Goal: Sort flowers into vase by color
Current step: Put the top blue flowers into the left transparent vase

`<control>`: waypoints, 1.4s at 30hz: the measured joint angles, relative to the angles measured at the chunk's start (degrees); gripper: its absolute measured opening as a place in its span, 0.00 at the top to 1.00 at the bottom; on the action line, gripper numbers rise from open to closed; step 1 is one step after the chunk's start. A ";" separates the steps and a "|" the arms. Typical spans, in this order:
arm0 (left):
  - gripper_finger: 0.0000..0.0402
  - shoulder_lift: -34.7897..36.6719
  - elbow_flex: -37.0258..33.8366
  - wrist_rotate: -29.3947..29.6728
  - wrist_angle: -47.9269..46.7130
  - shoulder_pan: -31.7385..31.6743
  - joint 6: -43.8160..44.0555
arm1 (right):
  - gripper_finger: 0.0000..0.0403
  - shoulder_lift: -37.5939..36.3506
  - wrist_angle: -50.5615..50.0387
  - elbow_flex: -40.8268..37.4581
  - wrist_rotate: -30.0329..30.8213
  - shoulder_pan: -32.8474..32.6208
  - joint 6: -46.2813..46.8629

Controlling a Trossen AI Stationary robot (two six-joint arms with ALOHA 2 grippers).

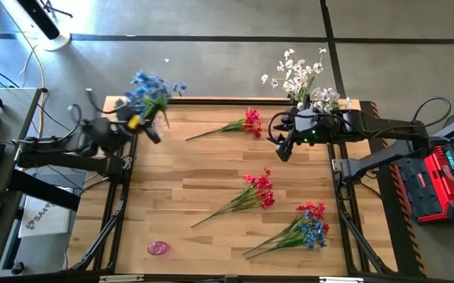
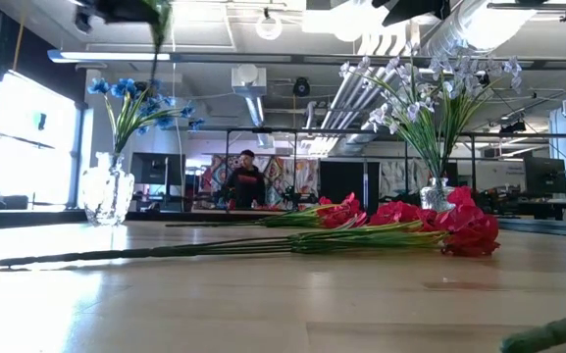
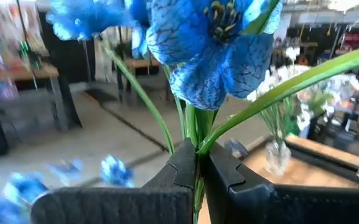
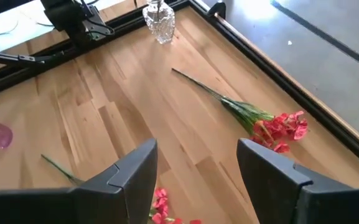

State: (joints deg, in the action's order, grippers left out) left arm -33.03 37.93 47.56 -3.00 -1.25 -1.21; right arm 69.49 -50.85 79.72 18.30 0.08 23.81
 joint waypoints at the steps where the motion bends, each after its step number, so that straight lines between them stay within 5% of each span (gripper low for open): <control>1: 1.00 1.85 -0.20 0.04 0.18 0.14 -2.06 | 0.48 0.00 0.22 0.00 0.24 0.04 -0.28; 16: 1.00 18.88 -14.58 19.05 3.13 -2.21 -8.06 | 0.48 0.00 6.52 0.00 1.31 1.34 -4.65; 24: 1.00 19.92 -23.28 15.25 15.58 -8.32 -8.82 | 0.48 0.00 9.00 0.00 -2.52 3.68 -4.94; 31: 1.00 19.93 -23.90 12.17 23.84 -11.10 -15.71 | 0.48 0.00 7.87 0.00 -3.90 3.58 -3.28; 36: 1.00 19.93 -24.02 12.57 22.43 -12.68 -16.93 | 0.48 0.00 7.32 0.00 -3.78 3.58 -3.10; 42: 1.00 19.93 -24.06 10.48 9.13 -16.60 -6.55 | 0.48 0.00 7.98 0.00 -3.50 3.96 -3.11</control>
State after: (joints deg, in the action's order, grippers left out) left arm -13.10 13.87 58.03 6.14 -17.85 -7.75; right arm 69.49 -42.87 79.72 14.81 4.04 20.70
